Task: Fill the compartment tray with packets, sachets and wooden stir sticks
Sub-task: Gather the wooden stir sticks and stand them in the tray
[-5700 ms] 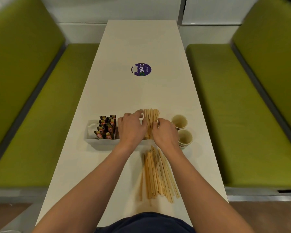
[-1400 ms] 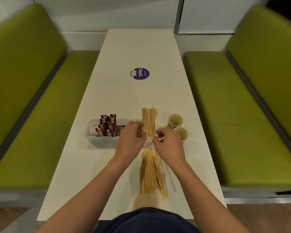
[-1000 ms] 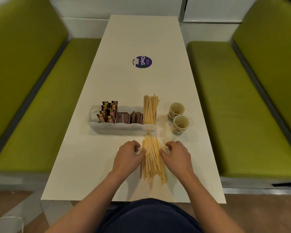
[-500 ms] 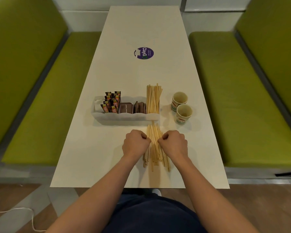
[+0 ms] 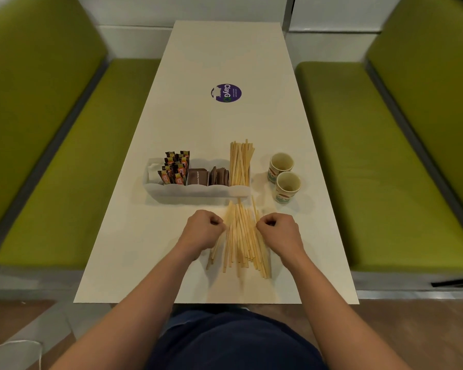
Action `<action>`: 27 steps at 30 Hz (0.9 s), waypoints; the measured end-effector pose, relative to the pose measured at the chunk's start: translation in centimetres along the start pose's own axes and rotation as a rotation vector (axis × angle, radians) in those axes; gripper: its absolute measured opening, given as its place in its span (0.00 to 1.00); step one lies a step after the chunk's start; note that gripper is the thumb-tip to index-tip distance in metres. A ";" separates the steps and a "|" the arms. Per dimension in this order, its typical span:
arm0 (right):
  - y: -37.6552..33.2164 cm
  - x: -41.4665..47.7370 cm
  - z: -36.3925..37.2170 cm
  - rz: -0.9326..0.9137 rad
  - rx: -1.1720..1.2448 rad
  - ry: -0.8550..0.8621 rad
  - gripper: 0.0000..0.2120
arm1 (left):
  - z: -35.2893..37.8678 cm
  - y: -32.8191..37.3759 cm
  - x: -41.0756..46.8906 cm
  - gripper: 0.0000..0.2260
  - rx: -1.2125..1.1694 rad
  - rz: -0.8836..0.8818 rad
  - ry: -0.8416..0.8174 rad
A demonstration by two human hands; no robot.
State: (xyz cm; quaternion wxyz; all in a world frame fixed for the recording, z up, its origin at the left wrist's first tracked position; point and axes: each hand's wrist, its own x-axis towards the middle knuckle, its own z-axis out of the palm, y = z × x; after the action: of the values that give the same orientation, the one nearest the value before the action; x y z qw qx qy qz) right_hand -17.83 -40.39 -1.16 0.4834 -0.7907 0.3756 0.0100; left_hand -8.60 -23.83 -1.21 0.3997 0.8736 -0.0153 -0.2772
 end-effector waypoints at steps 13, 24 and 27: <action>-0.1 -0.2 -1.2 -0.115 0.245 -0.005 0.05 | -3.5 3.2 -1.1 0.03 -0.246 0.221 -0.047; -2.5 -0.1 -2.3 -0.275 0.490 0.117 0.02 | -3.2 11.7 6.0 0.03 -0.256 0.446 0.269; -3.6 1.1 -2.6 -0.301 0.513 0.155 0.02 | -1.9 11.3 7.5 0.02 -0.172 0.403 0.279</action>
State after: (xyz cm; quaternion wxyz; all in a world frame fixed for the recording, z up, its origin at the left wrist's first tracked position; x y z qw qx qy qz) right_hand -15.73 -42.14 2.54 0.6332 -0.6879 0.2802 -0.2173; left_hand 0.88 -32.07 4.23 0.5177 0.8456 -0.1101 -0.0694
